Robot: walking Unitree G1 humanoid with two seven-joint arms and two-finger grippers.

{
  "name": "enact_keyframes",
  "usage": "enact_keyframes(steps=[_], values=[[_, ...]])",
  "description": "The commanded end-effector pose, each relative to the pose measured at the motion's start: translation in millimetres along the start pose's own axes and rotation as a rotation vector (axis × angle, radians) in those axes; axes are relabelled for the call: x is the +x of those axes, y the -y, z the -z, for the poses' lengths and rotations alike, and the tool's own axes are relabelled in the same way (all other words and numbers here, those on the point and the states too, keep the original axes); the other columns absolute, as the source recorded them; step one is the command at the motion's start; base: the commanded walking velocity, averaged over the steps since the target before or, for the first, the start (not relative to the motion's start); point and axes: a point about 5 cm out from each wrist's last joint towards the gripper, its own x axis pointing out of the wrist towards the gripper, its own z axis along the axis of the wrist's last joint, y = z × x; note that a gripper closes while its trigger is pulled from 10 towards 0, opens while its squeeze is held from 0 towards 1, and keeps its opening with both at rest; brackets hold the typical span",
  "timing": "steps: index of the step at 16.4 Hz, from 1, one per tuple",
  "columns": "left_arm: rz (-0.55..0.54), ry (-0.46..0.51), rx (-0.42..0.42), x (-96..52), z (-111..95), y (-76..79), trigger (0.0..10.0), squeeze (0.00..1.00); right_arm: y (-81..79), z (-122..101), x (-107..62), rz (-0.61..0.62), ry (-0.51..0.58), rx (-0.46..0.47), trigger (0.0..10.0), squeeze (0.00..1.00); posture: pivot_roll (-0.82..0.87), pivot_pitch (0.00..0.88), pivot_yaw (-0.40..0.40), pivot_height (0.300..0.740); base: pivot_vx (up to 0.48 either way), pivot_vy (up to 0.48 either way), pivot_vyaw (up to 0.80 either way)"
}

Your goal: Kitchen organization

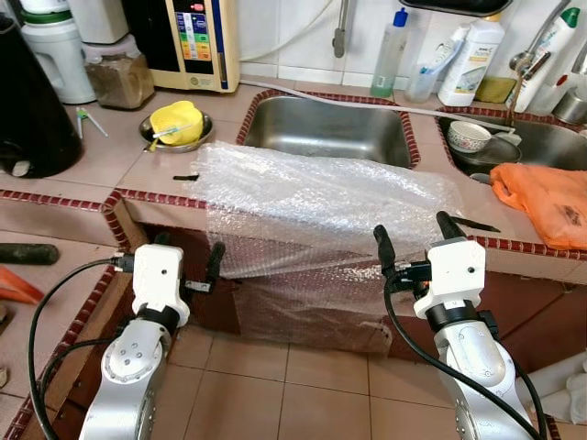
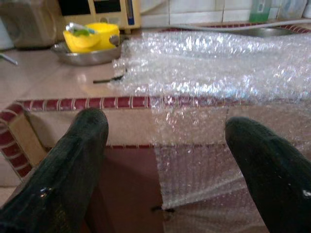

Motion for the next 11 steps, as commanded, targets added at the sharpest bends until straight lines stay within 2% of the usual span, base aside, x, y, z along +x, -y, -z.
enact_keyframes(steps=[1,8,11], values=[[0.006,0.009,0.003,1.1,-2.6,1.5,10.0,0.00,2.4,-1.3,-0.6,0.010,0.006,-0.005,10.0,0.00,0.10,0.090,-0.019,0.740,0.000,0.300,0.00],[0.004,-0.018,0.001,0.0,0.3,-0.2,10.0,0.00,0.7,-0.6,-0.2,0.007,0.005,-0.002,10.0,0.00,0.10,0.088,-0.016,0.740,0.000,0.330,0.00],[0.006,-0.012,0.015,0.3,-0.6,-0.8,10.0,0.00,0.0,-0.3,0.1,0.008,0.005,-0.001,10.0,0.00,0.10,0.088,-0.012,0.740,0.000,0.190,0.00]])
